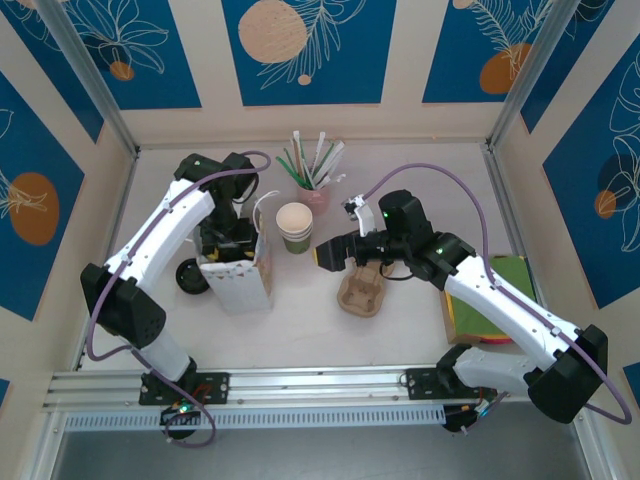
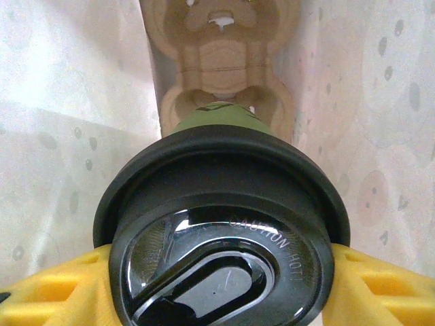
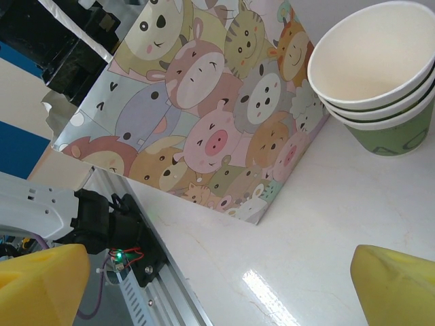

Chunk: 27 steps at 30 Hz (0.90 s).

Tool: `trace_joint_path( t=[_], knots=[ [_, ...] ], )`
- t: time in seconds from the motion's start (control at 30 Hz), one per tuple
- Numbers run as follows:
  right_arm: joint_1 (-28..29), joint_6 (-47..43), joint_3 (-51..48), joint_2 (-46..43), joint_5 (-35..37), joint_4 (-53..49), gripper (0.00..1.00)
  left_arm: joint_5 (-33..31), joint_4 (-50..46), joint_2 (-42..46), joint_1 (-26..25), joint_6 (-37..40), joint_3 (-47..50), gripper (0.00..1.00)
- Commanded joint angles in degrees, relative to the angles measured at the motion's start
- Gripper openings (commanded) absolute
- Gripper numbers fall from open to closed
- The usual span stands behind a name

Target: Pack the takeout coffee

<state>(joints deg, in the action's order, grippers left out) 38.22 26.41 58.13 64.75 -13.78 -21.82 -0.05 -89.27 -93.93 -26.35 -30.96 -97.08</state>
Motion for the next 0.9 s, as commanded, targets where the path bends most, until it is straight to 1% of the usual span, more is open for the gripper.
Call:
trace_joint_path(
  t=[0.0,0.87],
  knots=[
    [-0.2,-0.1,1.0,-0.1,-1.3,0.5,0.99,-0.7,-2.5,1.1,0.7,0.0,0.1,0.56],
    [-0.2,0.3,0.5,-0.3,-1.4,0.7,0.99,-0.2,-3.2,0.4,0.6,0.7,0.1,0.56]
  ],
)
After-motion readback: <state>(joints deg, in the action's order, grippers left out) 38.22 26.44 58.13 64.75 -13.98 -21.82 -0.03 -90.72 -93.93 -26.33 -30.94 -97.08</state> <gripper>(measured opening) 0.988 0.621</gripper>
